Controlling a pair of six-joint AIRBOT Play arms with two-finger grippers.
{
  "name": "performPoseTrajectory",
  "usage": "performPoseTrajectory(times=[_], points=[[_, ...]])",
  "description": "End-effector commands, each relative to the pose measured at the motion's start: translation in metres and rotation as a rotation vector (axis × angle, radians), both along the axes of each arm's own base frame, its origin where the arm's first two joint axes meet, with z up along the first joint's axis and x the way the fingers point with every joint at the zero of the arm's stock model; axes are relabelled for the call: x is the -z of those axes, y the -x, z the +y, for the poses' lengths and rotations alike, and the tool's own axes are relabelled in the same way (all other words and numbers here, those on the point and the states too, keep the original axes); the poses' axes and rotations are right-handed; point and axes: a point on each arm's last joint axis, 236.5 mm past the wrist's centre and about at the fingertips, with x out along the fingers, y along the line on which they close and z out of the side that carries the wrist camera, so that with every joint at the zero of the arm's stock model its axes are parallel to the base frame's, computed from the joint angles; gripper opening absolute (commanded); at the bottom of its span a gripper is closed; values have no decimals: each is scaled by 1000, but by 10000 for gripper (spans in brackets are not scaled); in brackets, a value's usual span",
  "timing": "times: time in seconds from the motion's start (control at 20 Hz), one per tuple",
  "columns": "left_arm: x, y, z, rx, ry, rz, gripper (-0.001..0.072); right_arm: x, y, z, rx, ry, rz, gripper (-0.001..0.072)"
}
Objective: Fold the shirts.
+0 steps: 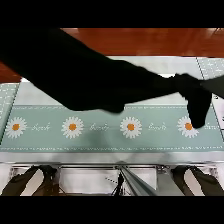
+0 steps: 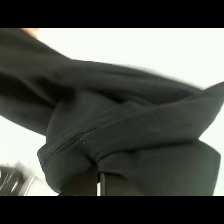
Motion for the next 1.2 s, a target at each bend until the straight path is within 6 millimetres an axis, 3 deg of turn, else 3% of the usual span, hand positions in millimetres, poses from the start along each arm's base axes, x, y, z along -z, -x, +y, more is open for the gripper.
performPoseTrajectory(times=[0.0, 0.15, 0.25, 0.35, 0.5, 0.7, 0.8, 0.95, 1.15], points=[[-25, 13, 13, -78, -72, -76, 19, 7, 33, -3, -3, 67, 102, 20], [5, 0, 54, -227, -153, 40, 20, 38, 27, -49, 152, 266, 170, 19], [35, -12, 63, -241, -142, 156, 20, 51, 23, -64, 187, 329, 217, 20], [68, -27, 62, -205, -135, 263, 20, 57, 18, -57, 140, 322, 241, 19], [136, -43, 49, -118, -127, 472, 20, 70, 12, -42, 45, 335, 286, 19], [230, -66, 32, -25, -110, 719, 20, 104, -4, -29, -71, 420, 385, 20], [279, -77, 31, -2, -94, 849, 20, 131, -25, -42, -53, 535, 428, 19], [336, -96, 35, 4, -72, 968, 20, 169, -77, -53, 13, 608, 407, 19], [375, -143, 43, -45, -22, 953, 20, 222, -137, -45, 35, 586, 353, 19]])
